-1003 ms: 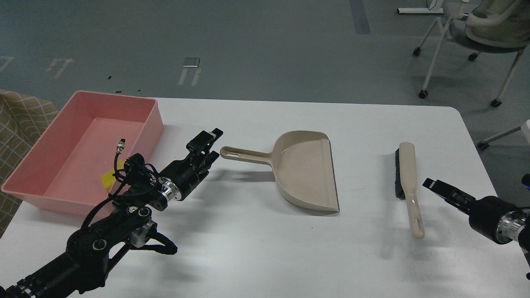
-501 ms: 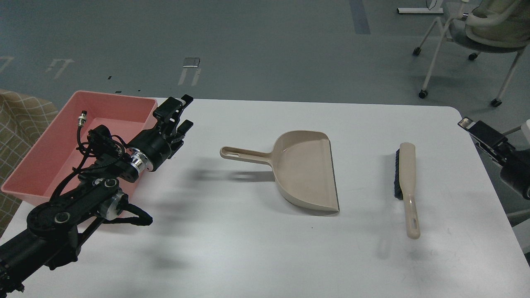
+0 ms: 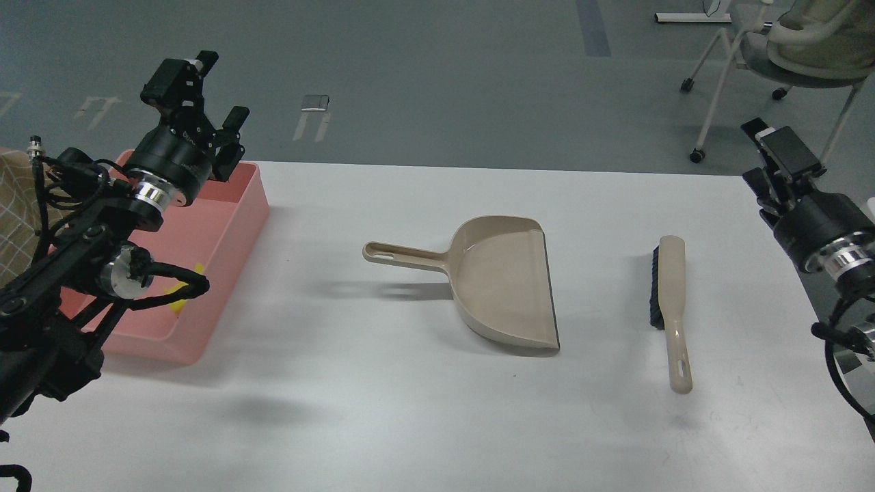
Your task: Sweep and dump garbage into bin
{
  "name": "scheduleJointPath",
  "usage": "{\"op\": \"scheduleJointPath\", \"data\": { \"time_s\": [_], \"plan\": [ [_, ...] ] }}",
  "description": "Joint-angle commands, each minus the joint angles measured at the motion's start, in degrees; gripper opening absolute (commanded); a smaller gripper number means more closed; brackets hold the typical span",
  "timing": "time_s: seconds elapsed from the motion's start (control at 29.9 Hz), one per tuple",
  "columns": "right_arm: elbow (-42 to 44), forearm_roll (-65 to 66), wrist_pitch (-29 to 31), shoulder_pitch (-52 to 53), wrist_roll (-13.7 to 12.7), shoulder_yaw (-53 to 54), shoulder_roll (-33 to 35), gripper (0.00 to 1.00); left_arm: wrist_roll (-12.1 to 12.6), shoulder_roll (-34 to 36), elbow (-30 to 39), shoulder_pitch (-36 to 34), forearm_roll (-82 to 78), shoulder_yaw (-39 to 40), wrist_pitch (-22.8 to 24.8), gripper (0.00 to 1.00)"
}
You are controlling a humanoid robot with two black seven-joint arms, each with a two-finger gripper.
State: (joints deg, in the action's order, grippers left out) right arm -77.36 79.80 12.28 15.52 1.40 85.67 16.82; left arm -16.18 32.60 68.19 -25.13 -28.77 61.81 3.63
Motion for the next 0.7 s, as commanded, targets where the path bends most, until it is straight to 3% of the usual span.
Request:
{"op": "scheduleJointPath", "data": {
  "time_s": [0.0, 0.27, 0.5, 0.67],
  "plan": [
    [2.7, 0.0, 0.0, 3.8, 0.0, 0.6, -4.6, 1.0, 0.0, 0.3, -0.2, 0.4, 2.9, 3.8, 1.5, 0.97],
    [3.4, -3.4, 0.0, 10.8, 0.1, 1.3, -9.0, 1.0, -0.1, -0.6, -1.3, 1.2, 3.3, 7.6, 2.7, 0.98],
    [10.6, -25.4, 0.0, 13.5, 0.2, 3.1, -8.8, 1.0, 0.3, -0.7, -4.3, 1.2, 5.7, 8.4, 5.7, 0.98],
    [12.6, -28.2, 0.0, 13.7, 0.2, 3.5, -8.7, 1.0, 0.2, -1.4, -5.4, 1.2, 6.4, 8.4, 7.7, 0.98]
  ]
}}
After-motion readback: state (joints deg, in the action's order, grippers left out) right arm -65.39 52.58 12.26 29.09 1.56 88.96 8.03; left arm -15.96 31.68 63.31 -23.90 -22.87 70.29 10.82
